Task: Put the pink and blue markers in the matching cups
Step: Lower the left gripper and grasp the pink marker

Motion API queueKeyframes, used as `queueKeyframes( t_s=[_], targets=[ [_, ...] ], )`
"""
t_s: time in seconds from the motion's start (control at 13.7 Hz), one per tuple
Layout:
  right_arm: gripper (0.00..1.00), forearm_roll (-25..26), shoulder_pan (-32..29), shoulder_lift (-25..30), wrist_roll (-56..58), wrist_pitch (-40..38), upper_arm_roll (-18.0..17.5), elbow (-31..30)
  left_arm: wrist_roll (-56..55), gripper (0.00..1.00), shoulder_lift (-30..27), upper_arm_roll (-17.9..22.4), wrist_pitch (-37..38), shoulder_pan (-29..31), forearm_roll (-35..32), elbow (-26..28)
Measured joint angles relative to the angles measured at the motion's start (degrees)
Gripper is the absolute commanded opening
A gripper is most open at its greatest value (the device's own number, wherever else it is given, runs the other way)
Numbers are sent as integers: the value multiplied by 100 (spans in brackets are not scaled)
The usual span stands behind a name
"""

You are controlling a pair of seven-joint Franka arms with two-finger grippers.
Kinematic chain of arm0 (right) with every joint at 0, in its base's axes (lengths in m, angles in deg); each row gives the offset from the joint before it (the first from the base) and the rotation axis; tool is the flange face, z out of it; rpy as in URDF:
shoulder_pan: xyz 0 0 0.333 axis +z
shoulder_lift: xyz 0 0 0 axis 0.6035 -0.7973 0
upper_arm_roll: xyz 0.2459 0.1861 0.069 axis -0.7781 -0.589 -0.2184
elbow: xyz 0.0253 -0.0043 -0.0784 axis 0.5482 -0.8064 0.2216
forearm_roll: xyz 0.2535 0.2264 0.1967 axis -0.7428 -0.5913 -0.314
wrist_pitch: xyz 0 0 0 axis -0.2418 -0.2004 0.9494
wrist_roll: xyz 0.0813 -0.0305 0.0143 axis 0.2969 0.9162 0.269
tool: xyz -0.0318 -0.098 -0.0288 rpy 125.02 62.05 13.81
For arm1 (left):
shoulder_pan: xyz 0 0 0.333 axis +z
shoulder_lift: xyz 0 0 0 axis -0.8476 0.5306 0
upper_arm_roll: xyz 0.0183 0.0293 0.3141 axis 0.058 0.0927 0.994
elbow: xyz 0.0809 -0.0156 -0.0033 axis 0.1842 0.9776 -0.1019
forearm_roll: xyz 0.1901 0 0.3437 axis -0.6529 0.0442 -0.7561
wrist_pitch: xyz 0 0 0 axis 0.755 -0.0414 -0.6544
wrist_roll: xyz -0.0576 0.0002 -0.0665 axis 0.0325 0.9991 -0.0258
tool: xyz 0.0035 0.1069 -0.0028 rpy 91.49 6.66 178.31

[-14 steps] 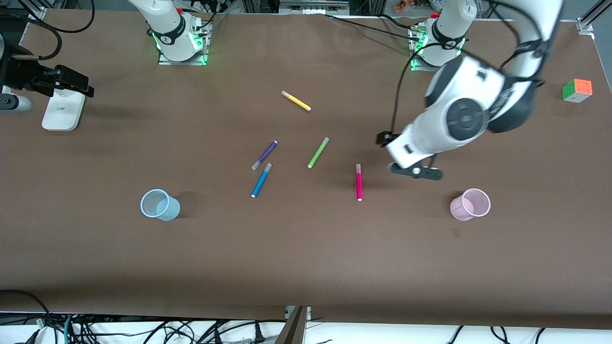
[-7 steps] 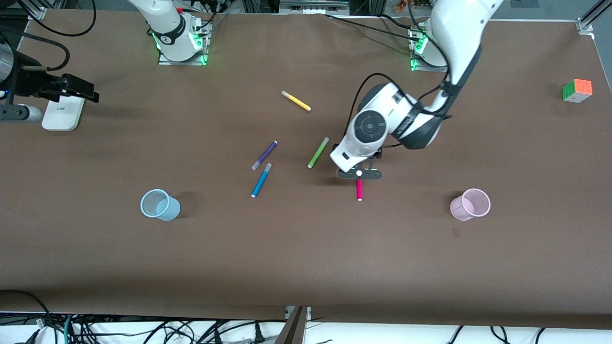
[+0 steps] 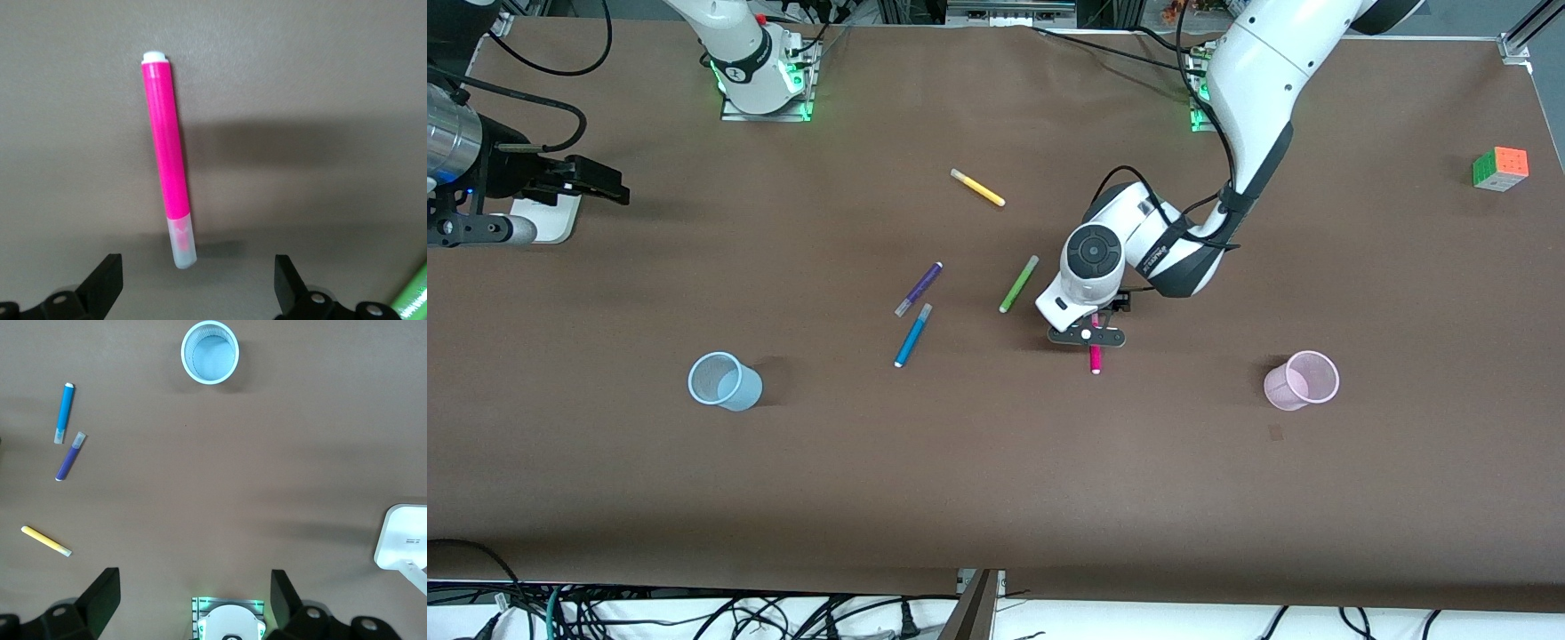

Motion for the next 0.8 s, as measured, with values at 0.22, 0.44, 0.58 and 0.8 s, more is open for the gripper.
queueKeyframes(
  t_s=[0.22, 0.44, 0.58, 0.8],
  targets=[
    [99, 0, 0, 0, -1, -2, 0, 0, -2, 27, 83, 0, -62, 0, -244, 44],
    [99, 0, 0, 0, -1, -2, 0, 0, -2, 0, 87, 0, -66, 0, -296, 44],
    [98, 0, 0, 0, -2, -2, 0, 0, -2, 0, 87, 0, -66, 1, -296, 44],
    [59, 0, 1, 0, -3, -2, 0, 0, -2, 0, 75, 3, -34, 14, -298, 39]
  ],
)
